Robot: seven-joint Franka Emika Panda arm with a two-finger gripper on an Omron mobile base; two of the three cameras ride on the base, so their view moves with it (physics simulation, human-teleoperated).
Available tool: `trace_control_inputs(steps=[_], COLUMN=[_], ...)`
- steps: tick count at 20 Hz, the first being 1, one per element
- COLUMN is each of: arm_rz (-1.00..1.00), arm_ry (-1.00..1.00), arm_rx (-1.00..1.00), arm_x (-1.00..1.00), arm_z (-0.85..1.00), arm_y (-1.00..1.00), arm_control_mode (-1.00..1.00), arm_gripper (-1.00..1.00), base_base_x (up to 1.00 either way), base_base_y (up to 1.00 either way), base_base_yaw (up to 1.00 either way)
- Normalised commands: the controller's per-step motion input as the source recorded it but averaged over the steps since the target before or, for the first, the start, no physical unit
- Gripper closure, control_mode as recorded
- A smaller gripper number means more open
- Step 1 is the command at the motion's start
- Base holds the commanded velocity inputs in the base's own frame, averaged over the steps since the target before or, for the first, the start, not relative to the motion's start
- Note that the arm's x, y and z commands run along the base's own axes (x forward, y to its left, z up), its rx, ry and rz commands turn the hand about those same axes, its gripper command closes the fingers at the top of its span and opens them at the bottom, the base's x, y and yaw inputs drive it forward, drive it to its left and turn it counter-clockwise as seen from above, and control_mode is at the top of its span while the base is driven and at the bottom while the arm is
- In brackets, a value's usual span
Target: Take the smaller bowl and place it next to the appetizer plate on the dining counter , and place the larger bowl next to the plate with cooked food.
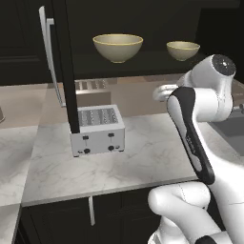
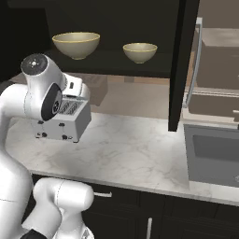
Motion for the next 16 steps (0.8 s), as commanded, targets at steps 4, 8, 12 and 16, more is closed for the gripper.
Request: trace_control_inputs(steps=[4, 8, 12, 16], arm_rz=[-0.08, -0.1, -0.1, -0.05], arm_ry=[-0.32, -0.22, -0.06, 0.0], arm_rx=[0.29, 0.36, 0.38, 0.33], arm_x=[-0.19, -0.12, -0.01, 0.01], arm_z=[0.71, 0.63, 0.41, 0.29], arm_y=[0.01, 0.06, 0.12, 0.21], arm_control_mode=[-1.0, -1.0, -1.0, -1.0], arm_gripper=[-1.0, -1.0, -1.0, -1.0], base_base_x=[0.0, 0.0, 0.0, 0.0], base_base_y=[0.0, 0.0, 0.0, 0.0], base_base_yaw=[0.0, 0.0, 0.0, 0.0])
